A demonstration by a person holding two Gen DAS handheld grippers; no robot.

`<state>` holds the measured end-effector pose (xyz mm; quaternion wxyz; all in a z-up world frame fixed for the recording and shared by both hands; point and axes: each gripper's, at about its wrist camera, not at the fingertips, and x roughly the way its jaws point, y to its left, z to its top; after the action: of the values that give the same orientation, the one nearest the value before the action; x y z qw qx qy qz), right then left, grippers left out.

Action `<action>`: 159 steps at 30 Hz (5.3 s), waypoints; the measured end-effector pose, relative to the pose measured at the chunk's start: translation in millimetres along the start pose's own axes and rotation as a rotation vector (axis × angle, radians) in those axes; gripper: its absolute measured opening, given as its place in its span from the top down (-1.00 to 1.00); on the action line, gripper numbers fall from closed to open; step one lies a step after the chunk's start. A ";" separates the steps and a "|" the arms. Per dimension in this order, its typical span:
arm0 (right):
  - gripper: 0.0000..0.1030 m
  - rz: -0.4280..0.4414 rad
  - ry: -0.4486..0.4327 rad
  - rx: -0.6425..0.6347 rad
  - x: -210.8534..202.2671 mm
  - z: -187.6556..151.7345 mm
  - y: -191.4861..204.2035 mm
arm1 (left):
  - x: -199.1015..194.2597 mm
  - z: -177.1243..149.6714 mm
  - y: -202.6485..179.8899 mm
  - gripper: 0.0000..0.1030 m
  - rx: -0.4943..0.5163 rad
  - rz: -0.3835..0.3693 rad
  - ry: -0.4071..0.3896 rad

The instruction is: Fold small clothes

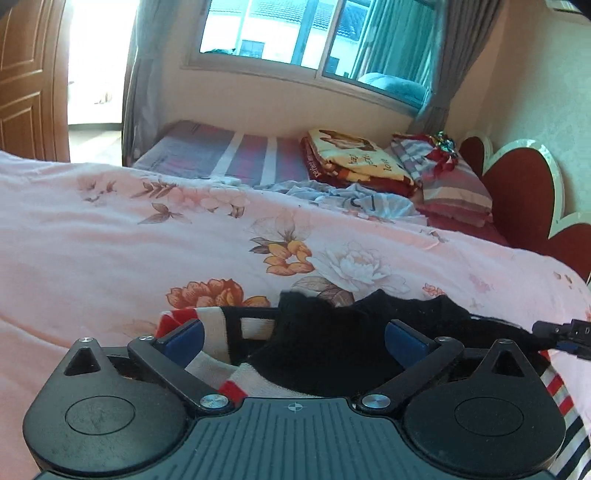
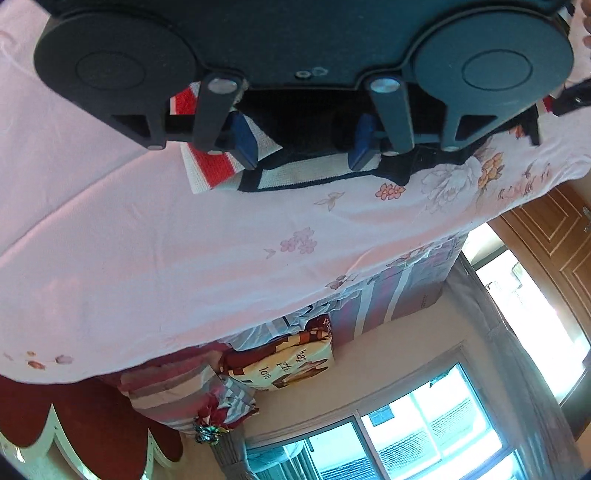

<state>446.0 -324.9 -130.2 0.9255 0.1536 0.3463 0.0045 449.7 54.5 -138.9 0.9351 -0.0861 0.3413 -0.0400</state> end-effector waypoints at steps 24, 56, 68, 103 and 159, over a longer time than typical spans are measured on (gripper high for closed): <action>-0.38 0.037 -0.051 -0.159 -16.4 -7.0 -9.1 | -1.7 -50.6 2.8 0.47 0.138 0.090 0.089; 0.53 0.058 0.053 -0.398 15.6 -45.6 107.4 | 13.9 -30.9 -62.6 0.72 0.170 0.032 0.092; 0.55 -0.088 0.035 -0.377 31.1 -37.3 62.1 | 27.1 -41.9 -15.8 0.93 0.055 0.119 0.044; 0.37 -0.024 -0.006 -0.360 -71.1 -98.7 90.9 | -75.0 -95.5 -76.5 0.83 0.282 0.013 0.009; 0.25 -0.219 0.039 -0.312 -104.3 -148.0 23.8 | -109.7 -143.5 -26.8 0.75 0.127 0.093 0.054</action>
<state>274.0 -272.6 -162.2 0.9262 -0.0304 0.3738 -0.0396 272.9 23.7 -172.5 0.9301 -0.0097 0.3667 -0.0205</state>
